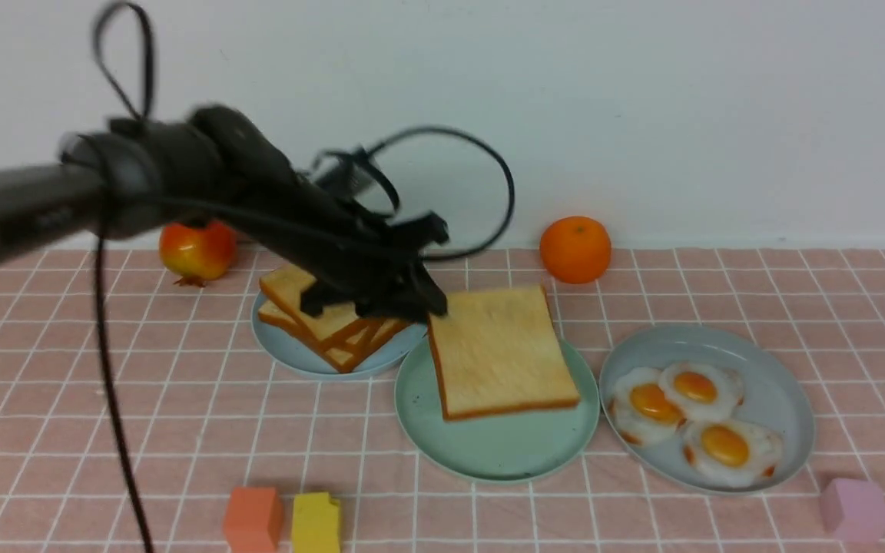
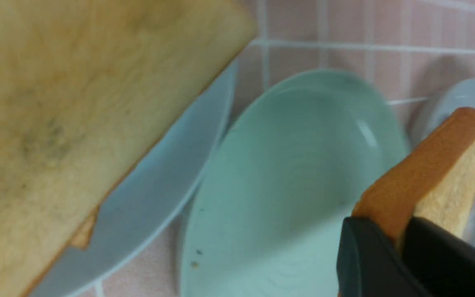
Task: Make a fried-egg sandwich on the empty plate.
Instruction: Use the left arm to put a slice of bread into the empty plate in the middle, then use the right arm to grab a fried egg
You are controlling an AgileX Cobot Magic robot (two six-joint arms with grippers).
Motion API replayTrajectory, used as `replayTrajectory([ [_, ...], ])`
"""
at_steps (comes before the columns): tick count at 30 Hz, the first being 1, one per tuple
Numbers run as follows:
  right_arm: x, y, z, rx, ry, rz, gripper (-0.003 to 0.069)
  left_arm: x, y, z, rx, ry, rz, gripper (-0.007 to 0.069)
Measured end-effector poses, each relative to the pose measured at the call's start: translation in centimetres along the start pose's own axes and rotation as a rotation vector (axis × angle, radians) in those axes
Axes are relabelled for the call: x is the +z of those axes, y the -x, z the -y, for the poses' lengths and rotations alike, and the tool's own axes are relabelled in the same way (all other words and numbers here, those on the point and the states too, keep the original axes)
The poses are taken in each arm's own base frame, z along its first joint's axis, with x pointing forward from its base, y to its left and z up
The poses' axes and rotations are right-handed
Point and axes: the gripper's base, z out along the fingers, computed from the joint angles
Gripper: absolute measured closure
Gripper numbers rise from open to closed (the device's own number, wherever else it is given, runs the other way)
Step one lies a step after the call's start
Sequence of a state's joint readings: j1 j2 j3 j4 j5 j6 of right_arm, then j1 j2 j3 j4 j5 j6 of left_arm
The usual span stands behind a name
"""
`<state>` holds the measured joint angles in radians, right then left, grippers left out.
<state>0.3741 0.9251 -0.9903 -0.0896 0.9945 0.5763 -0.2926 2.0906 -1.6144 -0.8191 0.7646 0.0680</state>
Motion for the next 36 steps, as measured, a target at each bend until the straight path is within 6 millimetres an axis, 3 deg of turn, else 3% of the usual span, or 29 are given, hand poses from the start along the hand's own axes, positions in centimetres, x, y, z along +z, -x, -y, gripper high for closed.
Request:
replayTrajectory([
  [7,0.3,0.5,0.2,0.014,-0.031,0.042,0.0406,2.0,-0.2,-1.6,-0.049,0.029,-0.027,0.0496],
  [14,3.5,1.5,-0.6,0.023,-0.052,0.017,0.0314,2.4,-0.3,-1.9,-0.063,0.037,-0.038,0.0483],
  [19,7.5,2.3,-1.5,0.016,-0.077,-0.045,0.0114,2.3,-0.7,-1.8,-0.072,0.033,-0.083,0.0267],
  [21,8.0,2.7,-1.6,0.019,-0.077,-0.054,0.0081,2.2,-0.8,-1.7,-0.079,0.03,-0.105,0.0216],
  [24,9.2,4.0,-1.8,0.002,-0.075,-0.072,0.0022,1.5,-0.9,-1.2,-0.074,0.015,-0.169,0.0078],
  [26,10.3,5.5,-1.3,0.033,-0.07,-0.101,0.001,0.0,-0.3,-0.3,-0.033,0.008,-0.171,0.0006],
  [29,12.1,6.9,0.0,0.16,-0.039,-0.163,0.002,-2.5,0.5,1.2,0.052,0.028,-0.141,-0.0022],
  [33,14.8,7.3,1.5,0.362,0.002,-0.242,0.0048,-5.9,0.8,2.6,0.159,0.122,-0.099,-0.0006],
  [36,16.5,7.7,1.7,0.427,0.03,-0.22,0.0078,-9.9,0.2,3.5,0.239,0.259,-0.062,0.0039],
])
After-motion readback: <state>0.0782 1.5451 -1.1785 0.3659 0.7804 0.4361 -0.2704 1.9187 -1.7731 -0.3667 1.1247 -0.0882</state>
